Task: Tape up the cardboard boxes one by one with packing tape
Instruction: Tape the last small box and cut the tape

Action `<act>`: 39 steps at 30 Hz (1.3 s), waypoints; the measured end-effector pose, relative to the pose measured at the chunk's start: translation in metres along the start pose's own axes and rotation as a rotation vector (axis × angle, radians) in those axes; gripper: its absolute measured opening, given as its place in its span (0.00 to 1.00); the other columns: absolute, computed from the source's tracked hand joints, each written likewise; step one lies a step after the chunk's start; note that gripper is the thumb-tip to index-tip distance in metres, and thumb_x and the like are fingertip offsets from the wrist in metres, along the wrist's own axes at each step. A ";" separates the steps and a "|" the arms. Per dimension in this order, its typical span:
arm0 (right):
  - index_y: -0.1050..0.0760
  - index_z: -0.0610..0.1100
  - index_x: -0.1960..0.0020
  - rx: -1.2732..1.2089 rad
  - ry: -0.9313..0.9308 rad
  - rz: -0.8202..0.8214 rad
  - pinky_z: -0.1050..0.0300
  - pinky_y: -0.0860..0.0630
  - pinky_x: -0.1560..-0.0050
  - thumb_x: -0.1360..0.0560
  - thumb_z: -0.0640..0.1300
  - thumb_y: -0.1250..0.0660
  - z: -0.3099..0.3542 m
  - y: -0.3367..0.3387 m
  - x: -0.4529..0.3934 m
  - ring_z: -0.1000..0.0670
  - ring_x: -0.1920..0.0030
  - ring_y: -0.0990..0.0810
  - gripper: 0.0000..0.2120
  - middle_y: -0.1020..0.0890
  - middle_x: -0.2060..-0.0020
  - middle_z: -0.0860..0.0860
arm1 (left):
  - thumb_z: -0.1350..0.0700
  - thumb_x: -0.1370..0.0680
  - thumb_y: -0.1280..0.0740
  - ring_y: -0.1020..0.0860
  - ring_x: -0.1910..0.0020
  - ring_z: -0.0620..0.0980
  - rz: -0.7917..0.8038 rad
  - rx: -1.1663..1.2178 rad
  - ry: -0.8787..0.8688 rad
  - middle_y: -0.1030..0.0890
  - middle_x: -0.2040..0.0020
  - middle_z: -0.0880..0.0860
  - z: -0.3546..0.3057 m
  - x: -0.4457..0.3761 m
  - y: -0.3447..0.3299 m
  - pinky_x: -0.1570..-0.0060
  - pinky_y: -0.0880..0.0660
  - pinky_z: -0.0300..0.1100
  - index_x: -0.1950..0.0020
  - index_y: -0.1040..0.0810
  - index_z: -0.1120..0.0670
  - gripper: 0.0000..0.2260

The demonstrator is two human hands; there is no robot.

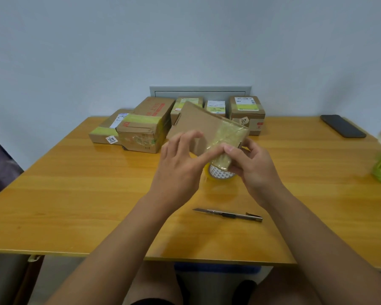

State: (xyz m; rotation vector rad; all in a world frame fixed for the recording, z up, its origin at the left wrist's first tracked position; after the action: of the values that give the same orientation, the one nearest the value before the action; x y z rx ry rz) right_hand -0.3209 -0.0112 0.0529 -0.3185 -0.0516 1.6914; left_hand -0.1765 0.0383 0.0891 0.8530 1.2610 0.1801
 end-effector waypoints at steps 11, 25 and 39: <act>0.28 0.46 0.34 0.069 0.044 -0.066 0.49 0.23 0.40 0.33 0.54 0.24 -0.010 -0.001 0.008 0.51 0.41 0.20 0.32 0.18 0.42 0.50 | 0.54 0.15 0.43 0.19 0.45 0.41 0.088 1.159 0.823 0.19 0.41 0.48 0.000 0.010 -0.041 0.50 0.22 0.37 0.27 0.31 0.51 0.16; 0.28 0.41 0.30 0.371 0.276 -0.212 0.56 0.19 0.49 0.21 0.51 0.35 0.023 0.009 -0.013 0.57 0.49 0.16 0.23 0.16 0.48 0.55 | 0.41 0.19 0.46 0.31 0.29 0.48 0.008 0.619 0.456 0.33 0.24 0.55 0.014 -0.032 -0.035 0.40 0.29 0.37 0.19 0.53 0.52 0.32; 0.22 0.42 0.41 -0.028 0.091 -0.107 0.48 0.20 0.48 0.20 0.43 0.35 0.028 0.020 -0.114 0.45 0.46 0.17 0.10 0.15 0.50 0.47 | 0.59 0.18 0.38 0.39 0.25 0.66 -0.144 0.206 0.016 0.32 0.25 0.58 0.046 -0.096 -0.076 0.37 0.28 0.51 0.27 0.28 0.56 0.18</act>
State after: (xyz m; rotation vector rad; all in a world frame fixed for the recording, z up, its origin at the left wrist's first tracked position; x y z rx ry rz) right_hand -0.3343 -0.1210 0.0960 -0.4066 -0.0242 1.5695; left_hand -0.1931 -0.0889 0.1149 0.9337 1.3662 -0.0592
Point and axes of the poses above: each hand's wrist, its own x-axis away from the middle knuckle, its own y-axis out of the back of the hand, z = x × y, the point moved 8 cm from there along -x, towards the middle knuckle
